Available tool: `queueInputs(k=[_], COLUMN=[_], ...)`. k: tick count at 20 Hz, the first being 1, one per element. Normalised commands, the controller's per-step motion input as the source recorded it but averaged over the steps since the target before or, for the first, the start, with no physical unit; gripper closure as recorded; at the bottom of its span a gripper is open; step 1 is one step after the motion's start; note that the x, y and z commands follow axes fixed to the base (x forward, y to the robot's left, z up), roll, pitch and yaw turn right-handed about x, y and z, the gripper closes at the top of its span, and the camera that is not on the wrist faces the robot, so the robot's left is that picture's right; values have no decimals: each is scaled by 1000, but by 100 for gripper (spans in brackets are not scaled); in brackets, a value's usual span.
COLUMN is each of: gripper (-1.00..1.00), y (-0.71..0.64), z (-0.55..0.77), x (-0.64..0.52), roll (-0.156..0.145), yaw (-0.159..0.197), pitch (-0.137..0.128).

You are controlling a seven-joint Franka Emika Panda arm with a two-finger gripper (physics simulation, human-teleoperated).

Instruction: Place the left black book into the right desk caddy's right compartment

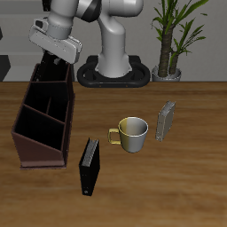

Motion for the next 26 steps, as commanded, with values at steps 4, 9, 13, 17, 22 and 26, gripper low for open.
queueInputs(k=[4,9,13,17,22,26], gripper=[100,100,-100,-100,-100,-100], y=[-21,-34,-145,-69,-56,-58], z=[-232,-171,3,90,91,19], x=[27,20,52,57,30,178], roll=[-3,0,-60,7,-11,-11], yaw=[-46,-5,-8,10,20,25], pitch=[53,47,48,-13,-28,12])
